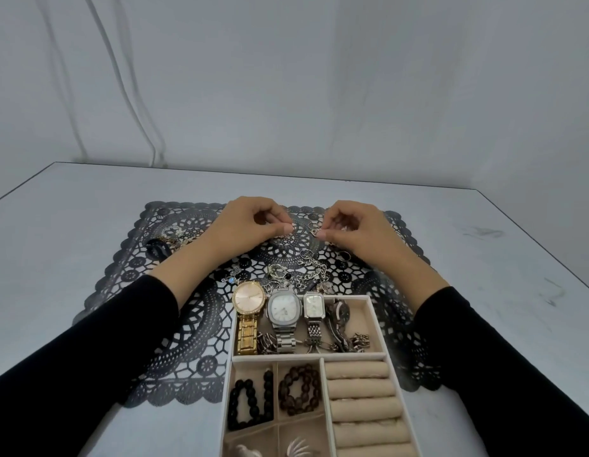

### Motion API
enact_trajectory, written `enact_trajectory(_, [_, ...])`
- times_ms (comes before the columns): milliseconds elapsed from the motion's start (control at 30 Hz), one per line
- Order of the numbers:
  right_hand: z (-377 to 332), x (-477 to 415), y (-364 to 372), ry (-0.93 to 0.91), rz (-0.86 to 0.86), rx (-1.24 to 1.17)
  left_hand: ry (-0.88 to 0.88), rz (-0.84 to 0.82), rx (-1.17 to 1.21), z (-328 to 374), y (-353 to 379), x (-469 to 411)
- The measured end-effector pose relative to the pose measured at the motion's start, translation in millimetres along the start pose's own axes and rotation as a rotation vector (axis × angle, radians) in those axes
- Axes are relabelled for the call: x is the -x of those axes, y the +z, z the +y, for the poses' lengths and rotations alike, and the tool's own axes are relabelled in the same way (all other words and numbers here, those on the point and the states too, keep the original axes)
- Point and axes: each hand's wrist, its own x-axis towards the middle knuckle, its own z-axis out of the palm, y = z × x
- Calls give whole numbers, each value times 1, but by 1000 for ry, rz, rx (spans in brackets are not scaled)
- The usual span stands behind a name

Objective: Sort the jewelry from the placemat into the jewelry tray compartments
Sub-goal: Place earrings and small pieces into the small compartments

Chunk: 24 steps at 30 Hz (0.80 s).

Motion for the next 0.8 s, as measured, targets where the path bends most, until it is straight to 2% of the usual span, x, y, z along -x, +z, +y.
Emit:
enact_trajectory(133, [-7,22,-5,127,69,-171,-14,72,61,9,-4,19])
enact_trajectory(267, [-18,49,-12,184,95,-236,-33,122,94,13,-10,49])
enact_trajectory(467, [-32,87,-19,171,140,-285,-12,247,67,18,-20,87])
enact_trajectory(800, [-52,137,-19,102,177,-352,21,290,198,41,-21,145])
